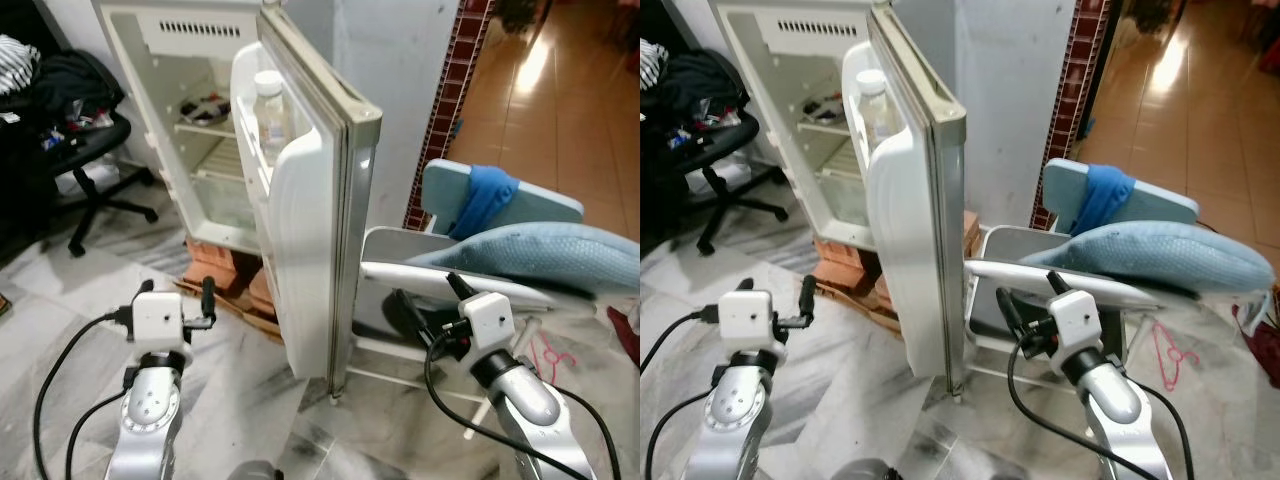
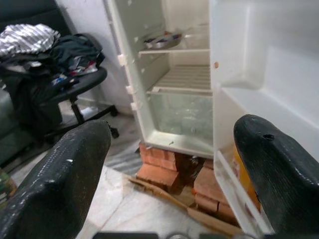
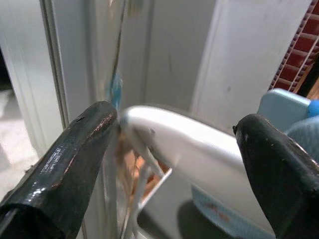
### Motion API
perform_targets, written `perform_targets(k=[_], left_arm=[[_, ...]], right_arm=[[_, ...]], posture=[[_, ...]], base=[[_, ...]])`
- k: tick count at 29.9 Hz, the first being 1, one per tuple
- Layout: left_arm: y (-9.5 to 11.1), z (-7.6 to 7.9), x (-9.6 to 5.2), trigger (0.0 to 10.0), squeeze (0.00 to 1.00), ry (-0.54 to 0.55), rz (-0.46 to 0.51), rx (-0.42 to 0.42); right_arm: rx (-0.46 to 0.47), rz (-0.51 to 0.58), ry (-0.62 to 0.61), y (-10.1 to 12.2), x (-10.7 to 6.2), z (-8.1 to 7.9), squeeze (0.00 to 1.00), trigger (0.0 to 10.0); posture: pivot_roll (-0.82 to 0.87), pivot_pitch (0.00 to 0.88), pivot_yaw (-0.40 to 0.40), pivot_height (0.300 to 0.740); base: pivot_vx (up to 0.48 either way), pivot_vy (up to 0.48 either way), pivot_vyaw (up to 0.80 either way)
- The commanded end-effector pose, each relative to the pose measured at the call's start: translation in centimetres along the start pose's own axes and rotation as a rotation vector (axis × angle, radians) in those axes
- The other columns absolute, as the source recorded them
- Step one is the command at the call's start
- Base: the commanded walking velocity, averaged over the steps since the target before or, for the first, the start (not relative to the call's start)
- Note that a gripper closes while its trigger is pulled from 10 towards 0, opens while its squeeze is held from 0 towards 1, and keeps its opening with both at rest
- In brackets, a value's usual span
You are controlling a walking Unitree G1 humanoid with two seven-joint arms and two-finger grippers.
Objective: Restocking fridge
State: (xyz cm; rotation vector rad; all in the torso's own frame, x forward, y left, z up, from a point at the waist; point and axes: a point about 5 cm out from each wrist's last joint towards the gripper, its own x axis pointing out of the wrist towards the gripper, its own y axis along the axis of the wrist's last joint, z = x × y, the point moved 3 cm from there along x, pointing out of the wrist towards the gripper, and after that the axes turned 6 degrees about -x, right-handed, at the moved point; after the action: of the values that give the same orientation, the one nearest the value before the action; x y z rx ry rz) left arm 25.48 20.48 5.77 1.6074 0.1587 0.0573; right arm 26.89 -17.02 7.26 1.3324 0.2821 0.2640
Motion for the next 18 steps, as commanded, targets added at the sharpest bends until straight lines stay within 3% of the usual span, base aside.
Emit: perform_targets(k=[1,2,7,13,15,18], left_arm=[[0.0,0.3,0.1,10.0,0.0,-0.015,-0.009,-0.003],[-0.2,0.6,0.1,10.0,0.0,-0.032,-0.023,-0.005],[-0.9,1.1,0.2,10.0,0.0,-0.069,-0.082,-0.057],[-2.2,0.9,-0.8,10.0,0.0,-0.089,-0.156,-0.088],[-2.3,0.9,-0.7,10.0,0.0,-0.089,-0.163,-0.094],[-2.1,1.3,-0.5,10.0,0.0,-0.121,-0.161,-0.087]], right_arm=[[-0.003,0.035,-0.036,1.2,1.2,0.8,0.0,10.0],[0.0,0.071,-0.026,2.3,2.8,0.4,0.0,10.0],[0.025,0.13,0.03,4.4,5.5,-0.7,0.0,10.0],[0.099,0.181,0.235,6.7,8.2,-3.5,0.0,10.0],[0.142,0.194,0.255,7.3,9.0,-4.0,0.0,10.0],[0.307,0.276,0.461,10.6,9.1,-7.0,0.0,10.0]], posture=[[0.04,0.009,0.029,0.74],[0.04,0.006,0.031,0.74],[0.06,0.0,0.03,0.74],[0.08,0.001,0.023,0.74],[0.08,0.003,0.024,0.74],[0.1,0.0,0.019,0.74]], base=[[0.0,0.0,0.0],[0.0,0.0,0.0],[0.0,0.0,0.0],[0.0,0.0,0.0],[0.0,0.0,0.0],[0.0,0.0,0.0]])
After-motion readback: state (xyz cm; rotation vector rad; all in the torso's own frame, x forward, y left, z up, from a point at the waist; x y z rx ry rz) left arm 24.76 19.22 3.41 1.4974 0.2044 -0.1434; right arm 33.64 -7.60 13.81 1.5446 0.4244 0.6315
